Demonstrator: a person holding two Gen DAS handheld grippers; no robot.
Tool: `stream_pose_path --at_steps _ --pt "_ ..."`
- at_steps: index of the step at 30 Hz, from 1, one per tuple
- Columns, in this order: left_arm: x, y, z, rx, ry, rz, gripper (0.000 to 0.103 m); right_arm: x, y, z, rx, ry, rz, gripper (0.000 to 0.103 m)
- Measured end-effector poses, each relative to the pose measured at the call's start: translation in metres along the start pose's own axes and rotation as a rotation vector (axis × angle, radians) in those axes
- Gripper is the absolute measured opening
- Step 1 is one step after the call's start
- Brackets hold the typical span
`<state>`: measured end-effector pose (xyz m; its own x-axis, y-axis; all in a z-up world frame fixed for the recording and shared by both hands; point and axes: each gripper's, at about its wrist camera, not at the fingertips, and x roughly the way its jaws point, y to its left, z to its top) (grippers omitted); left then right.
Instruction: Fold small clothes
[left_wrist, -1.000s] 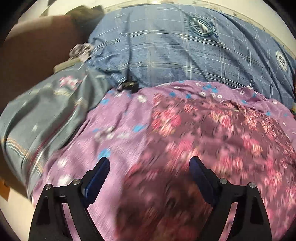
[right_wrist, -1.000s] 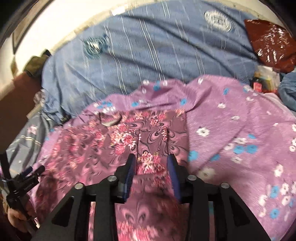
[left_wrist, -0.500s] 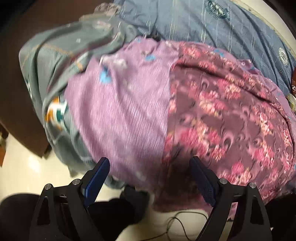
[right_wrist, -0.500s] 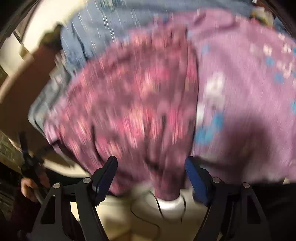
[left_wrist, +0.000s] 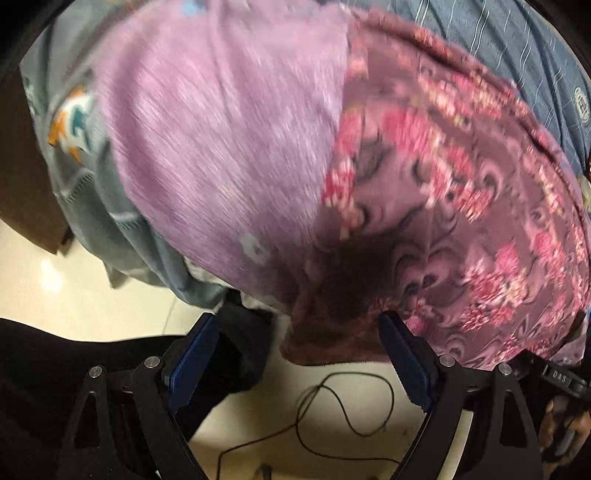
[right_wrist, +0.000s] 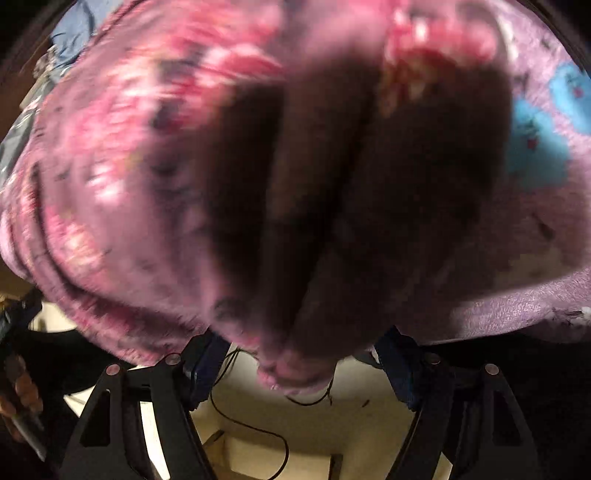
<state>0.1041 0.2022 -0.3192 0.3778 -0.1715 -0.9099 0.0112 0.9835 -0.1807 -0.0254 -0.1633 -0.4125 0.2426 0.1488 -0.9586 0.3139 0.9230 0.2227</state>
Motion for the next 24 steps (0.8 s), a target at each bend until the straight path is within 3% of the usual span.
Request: stream_pose_path --at_steps 1,2,3,4,5,6,7,9,11,16,19,22,24 --pt "0.004 -0.001 0.000 0.002 0.010 -0.007 0.088 0.001 0.000 0.001 0.001 -0.008 0.007 0.076" --pt "0.006 -0.002 -0.001 0.010 0.021 -0.022 0.086 0.001 0.001 0.001 -0.005 -0.023 0.015 0.066" --pt "0.009 -0.003 0.000 0.021 0.029 -0.034 0.076 -0.001 0.003 0.002 -0.022 -0.034 0.027 0.056" --pt "0.012 -0.004 0.003 0.031 0.039 -0.049 0.065 -0.002 0.005 0.001 -0.043 -0.030 0.041 0.035" --pt "0.016 -0.004 0.004 0.042 0.062 -0.079 0.036 -0.004 0.008 -0.001 -0.059 -0.026 0.049 0.021" --pt "0.017 0.000 0.003 0.042 0.087 -0.114 0.014 -0.008 0.011 -0.005 -0.078 -0.023 0.053 0.015" --pt "0.018 0.002 0.002 0.036 0.102 -0.141 0.011 -0.014 0.015 -0.010 -0.099 -0.015 0.064 0.009" --pt "0.011 0.006 0.004 0.030 0.088 -0.179 0.005 -0.028 0.019 -0.020 -0.132 -0.009 0.082 0.008" --pt "-0.002 0.011 0.005 0.024 0.065 -0.229 0.003 -0.043 0.021 -0.029 -0.151 -0.012 0.106 0.008" --pt "-0.045 0.014 -0.003 0.071 0.013 -0.367 0.001 -0.105 0.014 -0.055 -0.204 -0.031 0.261 0.007" --pt "-0.056 0.022 -0.006 0.065 0.003 -0.366 0.002 -0.152 0.013 -0.055 -0.257 -0.089 0.348 0.007" --pt "-0.056 0.035 -0.006 0.020 0.033 -0.338 0.014 -0.190 0.011 -0.059 -0.320 -0.153 0.367 0.007" --pt "-0.053 0.039 -0.007 -0.020 0.037 -0.284 0.048 -0.200 0.004 -0.051 -0.318 -0.170 0.413 0.007"
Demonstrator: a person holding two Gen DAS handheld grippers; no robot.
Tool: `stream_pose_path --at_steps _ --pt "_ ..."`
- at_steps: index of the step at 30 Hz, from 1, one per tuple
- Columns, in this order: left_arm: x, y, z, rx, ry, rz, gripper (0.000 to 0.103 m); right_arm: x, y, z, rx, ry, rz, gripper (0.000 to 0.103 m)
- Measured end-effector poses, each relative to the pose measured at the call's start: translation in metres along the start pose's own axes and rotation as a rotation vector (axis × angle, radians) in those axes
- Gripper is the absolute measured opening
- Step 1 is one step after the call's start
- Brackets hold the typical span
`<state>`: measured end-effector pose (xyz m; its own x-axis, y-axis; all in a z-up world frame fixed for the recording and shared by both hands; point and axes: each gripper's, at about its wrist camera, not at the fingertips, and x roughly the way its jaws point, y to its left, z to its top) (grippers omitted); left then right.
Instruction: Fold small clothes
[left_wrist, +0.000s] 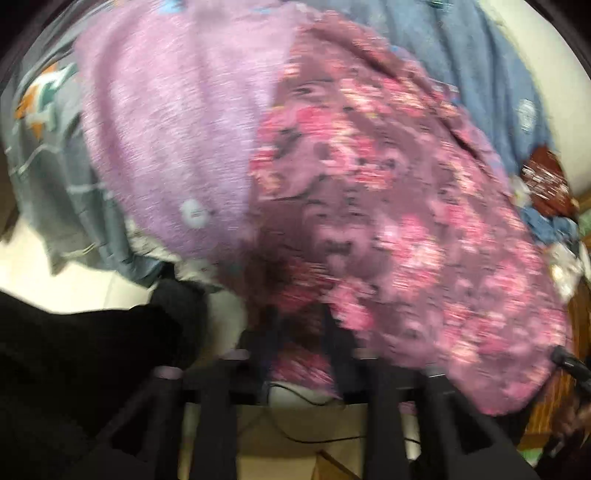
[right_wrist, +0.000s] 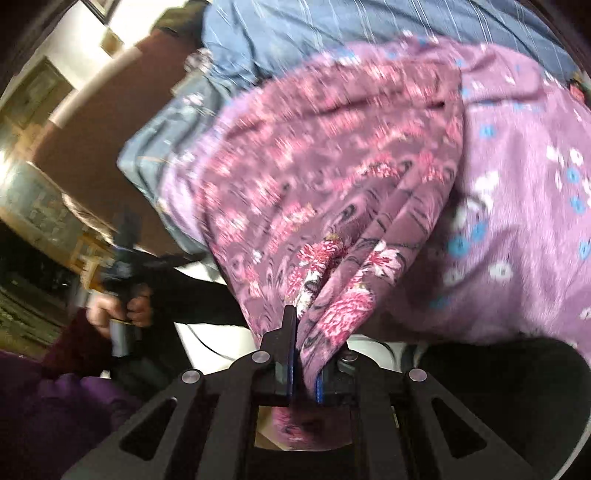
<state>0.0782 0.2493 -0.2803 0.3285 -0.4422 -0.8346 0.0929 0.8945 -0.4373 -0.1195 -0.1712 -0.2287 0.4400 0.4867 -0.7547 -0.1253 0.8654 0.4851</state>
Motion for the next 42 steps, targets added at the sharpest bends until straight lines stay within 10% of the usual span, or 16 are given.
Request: stream_pose_path --at_steps 12,27,42 --pt "0.024 0.004 -0.006 -0.075 0.045 0.057 0.056 -0.003 -0.003 -0.002 0.064 0.008 0.028 0.007" --pt "0.064 -0.004 -0.001 -0.097 0.108 0.043 0.064 -0.068 0.012 0.066 0.157 -0.398 0.363 0.007" --pt "0.107 0.002 -0.032 -0.349 0.077 -0.103 0.067 -0.068 0.019 0.105 0.170 -0.420 0.331 0.007"
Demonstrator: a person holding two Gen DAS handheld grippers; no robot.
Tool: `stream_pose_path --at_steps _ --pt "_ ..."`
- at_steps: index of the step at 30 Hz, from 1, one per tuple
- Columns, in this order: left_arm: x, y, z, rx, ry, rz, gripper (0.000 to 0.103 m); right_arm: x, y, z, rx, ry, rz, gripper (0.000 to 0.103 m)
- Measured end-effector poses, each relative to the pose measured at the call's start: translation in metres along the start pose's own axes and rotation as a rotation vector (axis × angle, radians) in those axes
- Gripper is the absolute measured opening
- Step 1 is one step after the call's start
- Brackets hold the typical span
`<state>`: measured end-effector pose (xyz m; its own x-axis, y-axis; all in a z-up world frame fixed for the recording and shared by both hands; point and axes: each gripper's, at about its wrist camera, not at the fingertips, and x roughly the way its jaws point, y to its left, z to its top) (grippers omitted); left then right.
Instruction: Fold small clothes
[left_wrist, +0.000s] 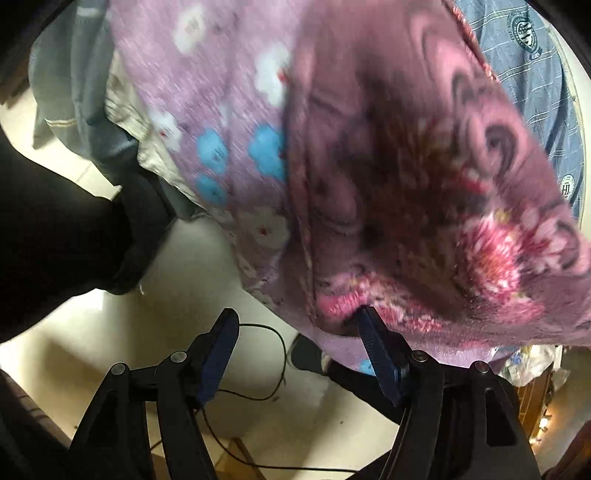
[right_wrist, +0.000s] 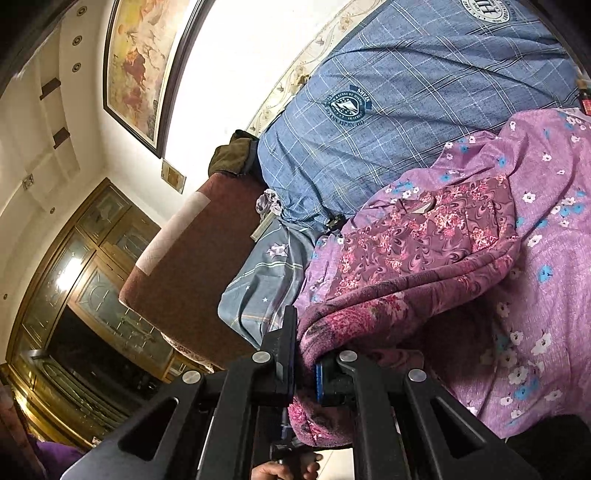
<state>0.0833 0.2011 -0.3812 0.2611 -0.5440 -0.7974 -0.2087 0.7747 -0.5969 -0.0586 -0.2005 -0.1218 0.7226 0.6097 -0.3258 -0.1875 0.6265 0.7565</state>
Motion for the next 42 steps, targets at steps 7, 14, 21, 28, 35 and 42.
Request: stream_pose_path --at_steps 7,14,21,28,35,42 --pt "0.008 0.008 0.004 0.002 -0.083 -0.071 0.053 0.004 -0.002 -0.001 -0.008 0.008 -0.014 0.007" --pt "0.003 0.001 -0.003 0.129 -0.110 -0.182 0.003 0.002 0.002 -0.007 -0.028 0.014 -0.044 0.007" --pt "-0.020 0.009 -0.014 0.165 -0.095 -0.288 0.002 -0.012 0.003 -0.010 -0.033 0.006 -0.075 0.006" --pt "-0.084 0.013 0.001 0.221 -0.189 -0.448 0.002 -0.022 0.000 0.006 -0.039 -0.030 -0.098 0.006" --pt "-0.166 -0.021 0.053 0.318 -0.328 -0.529 0.002 -0.007 -0.028 0.042 -0.028 -0.099 -0.137 0.007" --pt "-0.167 -0.084 0.130 0.342 -0.465 -0.546 0.000 0.030 -0.086 0.097 0.092 -0.181 -0.144 0.006"
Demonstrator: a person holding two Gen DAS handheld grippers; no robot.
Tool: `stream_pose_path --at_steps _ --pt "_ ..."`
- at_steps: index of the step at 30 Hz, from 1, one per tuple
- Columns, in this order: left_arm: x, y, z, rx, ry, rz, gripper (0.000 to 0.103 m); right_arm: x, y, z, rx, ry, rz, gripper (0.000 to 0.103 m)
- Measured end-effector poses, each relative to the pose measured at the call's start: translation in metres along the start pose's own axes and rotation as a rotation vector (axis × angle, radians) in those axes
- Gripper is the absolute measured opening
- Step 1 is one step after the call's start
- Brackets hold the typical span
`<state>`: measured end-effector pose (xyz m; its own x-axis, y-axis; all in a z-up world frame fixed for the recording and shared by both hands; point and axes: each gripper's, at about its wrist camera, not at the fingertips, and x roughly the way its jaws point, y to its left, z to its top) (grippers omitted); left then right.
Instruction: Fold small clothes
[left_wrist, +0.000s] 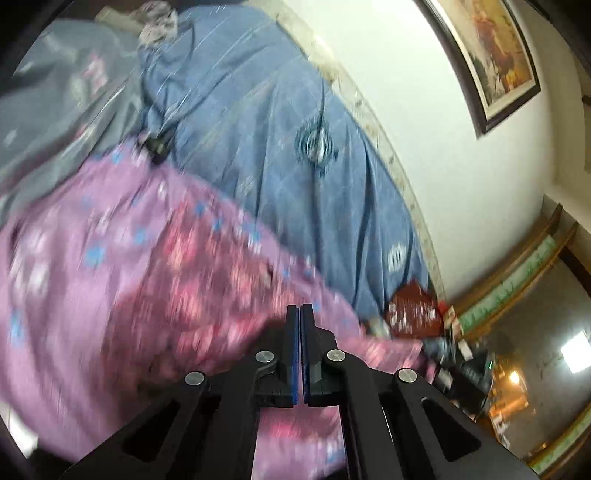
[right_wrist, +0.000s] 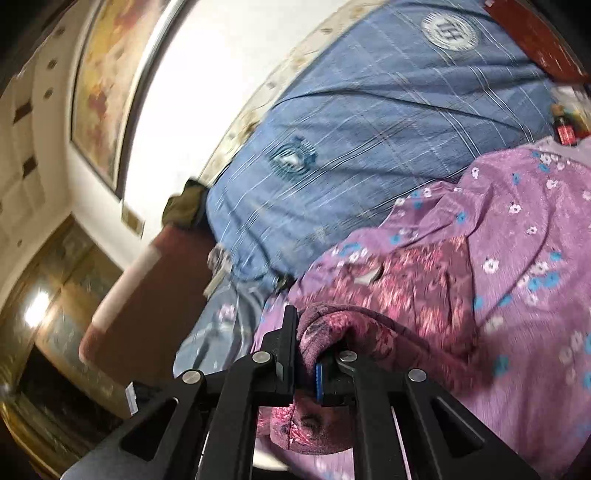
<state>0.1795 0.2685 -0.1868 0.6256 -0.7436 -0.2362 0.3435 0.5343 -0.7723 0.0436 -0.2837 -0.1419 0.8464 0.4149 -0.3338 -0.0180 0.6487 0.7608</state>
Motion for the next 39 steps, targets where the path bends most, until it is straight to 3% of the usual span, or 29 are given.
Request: stream_pose_path --at_steps 4,6,9,11,13,14,16,18,21,23,32,34,36,38,39 --pt "0.057 0.023 0.037 -0.047 -0.065 0.026 0.000 0.049 -0.034 0.019 0.080 -0.025 -0.035 0.007" --pt "0.087 0.040 0.040 -0.089 -0.070 0.047 0.000 0.074 -0.056 0.023 0.138 -0.036 -0.055 0.007" --pt "0.112 0.061 0.033 -0.122 -0.104 0.072 0.000 0.109 -0.094 0.022 0.225 -0.058 -0.182 0.014" --pt "0.127 0.071 0.025 -0.131 -0.067 0.138 0.004 0.131 -0.130 0.013 0.305 -0.045 -0.220 0.042" --pt "0.134 0.076 0.017 -0.146 0.033 0.194 0.006 0.142 -0.155 0.005 0.387 -0.031 -0.249 0.046" --pt "0.135 0.074 0.013 -0.134 0.096 0.224 0.010 0.145 -0.160 0.007 0.429 -0.015 -0.244 0.047" --pt "0.129 0.061 0.005 -0.086 0.133 0.236 0.027 0.142 -0.153 0.013 0.396 -0.032 -0.200 0.053" --pt "0.117 0.041 -0.006 -0.042 0.128 0.263 0.057 0.132 -0.142 0.015 0.361 -0.078 -0.195 0.062" --pt "0.113 0.018 -0.024 -0.017 0.190 0.272 0.064 0.130 -0.140 0.010 0.370 -0.071 -0.185 0.066" --pt "0.124 0.003 -0.034 0.033 0.251 0.357 0.066 0.133 -0.141 0.008 0.387 -0.052 -0.191 0.066" --pt "0.195 -0.042 -0.060 0.298 0.238 0.721 0.066 0.145 -0.129 0.002 0.339 -0.005 -0.188 0.065" --pt "0.199 -0.035 -0.067 0.307 0.256 0.753 0.055 0.149 -0.126 0.002 0.309 0.016 -0.205 0.061" --pt "0.209 -0.030 -0.069 0.306 0.272 0.753 0.018 0.153 -0.122 0.004 0.280 0.027 -0.217 0.050" --pt "0.209 -0.024 -0.064 0.270 0.279 0.725 0.012 0.154 -0.120 0.005 0.251 0.042 -0.224 0.033" --pt "0.207 -0.025 -0.060 0.256 0.272 0.701 0.009 0.154 -0.119 0.006 0.240 0.044 -0.228 0.029"
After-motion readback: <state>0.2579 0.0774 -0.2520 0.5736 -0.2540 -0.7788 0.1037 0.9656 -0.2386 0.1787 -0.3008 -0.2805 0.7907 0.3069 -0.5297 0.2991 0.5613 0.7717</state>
